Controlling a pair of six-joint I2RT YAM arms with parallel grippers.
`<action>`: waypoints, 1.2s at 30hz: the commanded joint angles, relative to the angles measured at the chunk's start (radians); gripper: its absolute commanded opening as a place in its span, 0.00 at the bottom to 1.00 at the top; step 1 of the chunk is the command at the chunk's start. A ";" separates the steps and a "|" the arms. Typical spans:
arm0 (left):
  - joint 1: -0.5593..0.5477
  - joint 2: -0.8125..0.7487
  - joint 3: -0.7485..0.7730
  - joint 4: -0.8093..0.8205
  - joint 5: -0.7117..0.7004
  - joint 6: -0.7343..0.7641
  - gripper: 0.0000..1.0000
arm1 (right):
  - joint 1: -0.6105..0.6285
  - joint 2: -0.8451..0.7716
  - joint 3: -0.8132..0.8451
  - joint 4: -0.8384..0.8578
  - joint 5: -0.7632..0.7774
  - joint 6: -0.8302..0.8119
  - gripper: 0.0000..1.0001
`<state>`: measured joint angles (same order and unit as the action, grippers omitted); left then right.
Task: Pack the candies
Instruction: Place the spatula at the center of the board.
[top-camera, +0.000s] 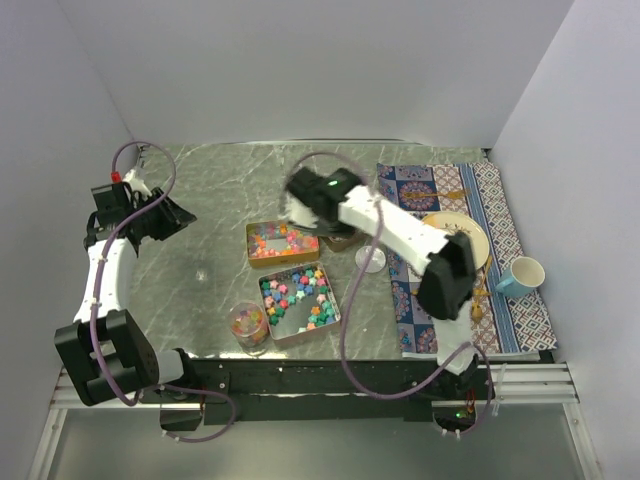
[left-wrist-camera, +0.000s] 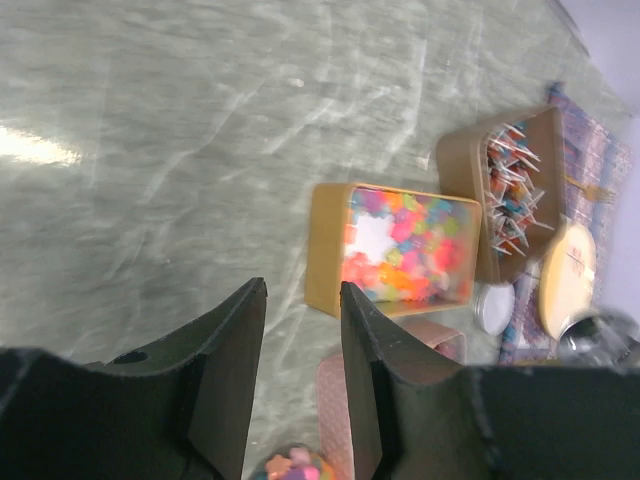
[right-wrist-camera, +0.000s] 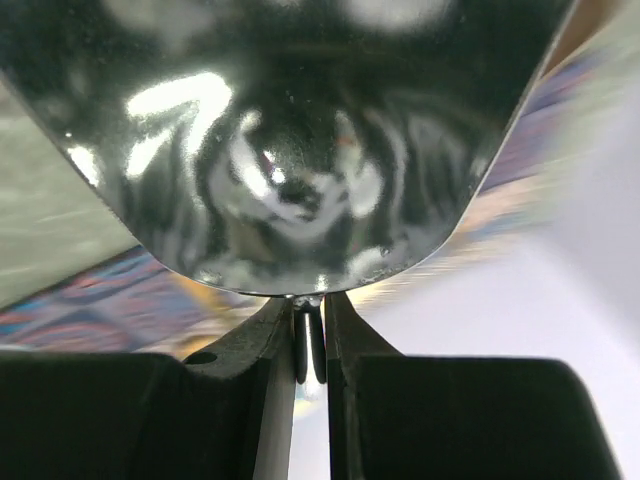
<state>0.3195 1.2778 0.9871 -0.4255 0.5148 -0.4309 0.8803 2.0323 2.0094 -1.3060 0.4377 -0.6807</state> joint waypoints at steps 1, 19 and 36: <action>-0.016 0.008 -0.019 0.137 0.246 0.001 0.41 | -0.113 -0.207 -0.201 -0.038 -0.316 0.173 0.00; -0.172 0.155 0.113 0.166 0.110 0.038 0.40 | -0.216 -0.264 -0.546 0.027 -0.625 0.466 0.00; -0.154 0.149 0.081 0.179 0.060 0.049 0.40 | -0.204 -0.290 -0.768 0.398 -0.636 0.652 0.13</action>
<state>0.1585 1.4502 1.0607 -0.2844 0.5793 -0.3931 0.6605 1.7855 1.2591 -1.0325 -0.1886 -0.0803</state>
